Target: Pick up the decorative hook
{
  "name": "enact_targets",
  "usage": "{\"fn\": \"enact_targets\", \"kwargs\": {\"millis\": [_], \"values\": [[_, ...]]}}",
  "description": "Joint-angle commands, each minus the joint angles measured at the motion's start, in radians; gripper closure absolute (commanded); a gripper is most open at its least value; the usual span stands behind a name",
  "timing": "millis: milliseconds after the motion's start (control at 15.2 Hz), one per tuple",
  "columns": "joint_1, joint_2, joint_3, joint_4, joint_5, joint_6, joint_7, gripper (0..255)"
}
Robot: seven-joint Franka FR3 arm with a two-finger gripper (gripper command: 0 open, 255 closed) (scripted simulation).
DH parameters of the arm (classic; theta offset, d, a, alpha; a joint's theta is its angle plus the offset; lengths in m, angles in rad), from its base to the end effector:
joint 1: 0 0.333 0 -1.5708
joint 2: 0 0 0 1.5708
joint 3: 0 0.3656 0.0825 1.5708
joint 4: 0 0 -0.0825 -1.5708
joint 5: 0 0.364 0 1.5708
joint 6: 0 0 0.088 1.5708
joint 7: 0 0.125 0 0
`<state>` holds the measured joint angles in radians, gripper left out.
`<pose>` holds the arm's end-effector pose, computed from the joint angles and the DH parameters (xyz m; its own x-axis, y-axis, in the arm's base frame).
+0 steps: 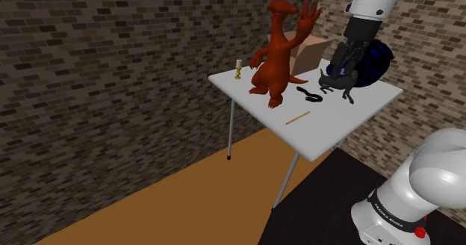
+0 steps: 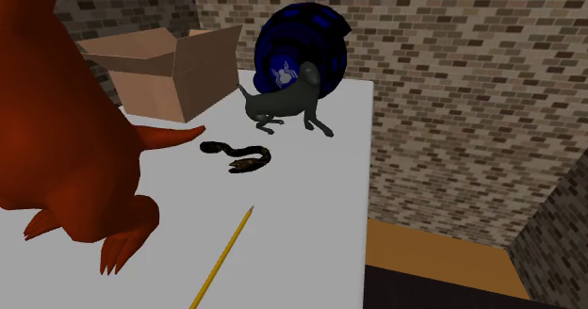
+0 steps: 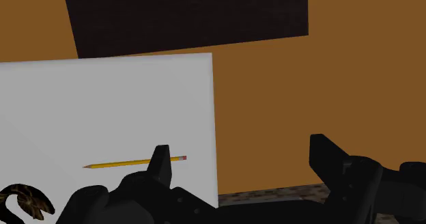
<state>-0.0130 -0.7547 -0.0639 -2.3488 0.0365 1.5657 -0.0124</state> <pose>0.2593 -0.0227 0.6022 0.9986 -0.0457 -0.0284 -0.0479 -0.9956 -0.0805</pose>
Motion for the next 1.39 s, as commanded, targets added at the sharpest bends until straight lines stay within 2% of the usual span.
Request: {"fn": "enact_targets", "kwargs": {"millis": [0,726,1320], "values": [[0.000,0.000,0.000,0.000,0.000,0.000,0.000,0],[-0.052,0.293,-0.149,0.034,-0.091,0.227,-0.166,0],[-0.083,0.599,-0.256,0.169,-0.088,0.374,-0.305,0]]}}
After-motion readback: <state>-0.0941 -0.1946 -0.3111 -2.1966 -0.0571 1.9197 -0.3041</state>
